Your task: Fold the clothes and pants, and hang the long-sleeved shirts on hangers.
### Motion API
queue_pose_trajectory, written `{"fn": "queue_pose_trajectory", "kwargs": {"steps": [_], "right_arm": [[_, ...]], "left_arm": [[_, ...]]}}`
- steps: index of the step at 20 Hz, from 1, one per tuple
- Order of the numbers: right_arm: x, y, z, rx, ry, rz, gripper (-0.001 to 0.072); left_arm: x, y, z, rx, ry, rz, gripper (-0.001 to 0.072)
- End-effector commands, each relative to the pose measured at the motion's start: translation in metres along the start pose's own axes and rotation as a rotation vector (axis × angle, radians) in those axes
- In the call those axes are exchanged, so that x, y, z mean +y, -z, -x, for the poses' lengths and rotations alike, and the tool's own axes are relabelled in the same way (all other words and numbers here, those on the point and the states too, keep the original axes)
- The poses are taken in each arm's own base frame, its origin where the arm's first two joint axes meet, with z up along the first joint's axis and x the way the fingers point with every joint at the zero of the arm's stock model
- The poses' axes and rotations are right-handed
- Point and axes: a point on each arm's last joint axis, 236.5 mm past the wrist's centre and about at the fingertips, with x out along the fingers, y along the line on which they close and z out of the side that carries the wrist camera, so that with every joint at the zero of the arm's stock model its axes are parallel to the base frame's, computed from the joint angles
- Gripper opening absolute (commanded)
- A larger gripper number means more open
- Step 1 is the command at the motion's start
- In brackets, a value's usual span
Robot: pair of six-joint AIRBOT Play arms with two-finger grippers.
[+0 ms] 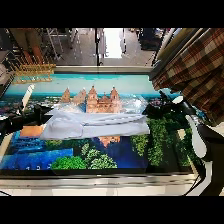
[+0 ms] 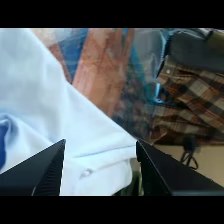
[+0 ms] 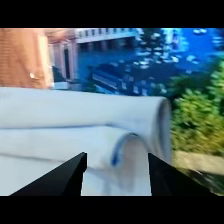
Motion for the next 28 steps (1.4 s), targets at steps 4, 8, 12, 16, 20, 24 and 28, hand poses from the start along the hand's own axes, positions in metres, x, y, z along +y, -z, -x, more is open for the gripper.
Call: {"fn": "queue_pose_trajectory", "kwargs": {"steps": [4, 8, 12, 16, 20, 24, 28], "right_arm": [[-0.023, 0.054, 0.008, 0.204, -0.058, 0.0, 0.0541], [-0.007, 0.056, -0.039, 0.198, -0.101, 0.023, 0.0541], [0.002, 0.034, -0.041, 0.103, -0.107, 0.06, 0.0019], [-0.086, 0.04, 0.074, 0.102, 0.405, 0.077, 0.0016], [-0.08, 0.036, 0.177, -0.046, 0.58, 0.111, 0.0016], [0.064, 0.035, 0.162, -0.154, 0.264, 0.228, 0.0016], [0.228, 0.069, 0.066, -0.156, 0.012, 0.376, 0.0016]], "left_arm": [[-0.026, 0.029, 0.043, 0.113, -0.082, -0.24, 0.0478], [-0.021, 0.049, 0.048, 0.182, -0.307, -0.467, 0.0444], [-0.013, 0.089, 0.016, 0.336, -0.398, -0.593, 0.0172], [-0.018, 0.144, -0.03, 0.49, -0.407, -0.688, 0.0007], [0.004, 0.208, -0.077, 0.673, -0.397, -0.69, 0.0007], [0.044, 0.235, -0.116, 0.692, -0.492, -0.608, 0.0006], [0.035, 0.232, -0.115, 0.697, -0.486, -0.605, 0.0007]]}}
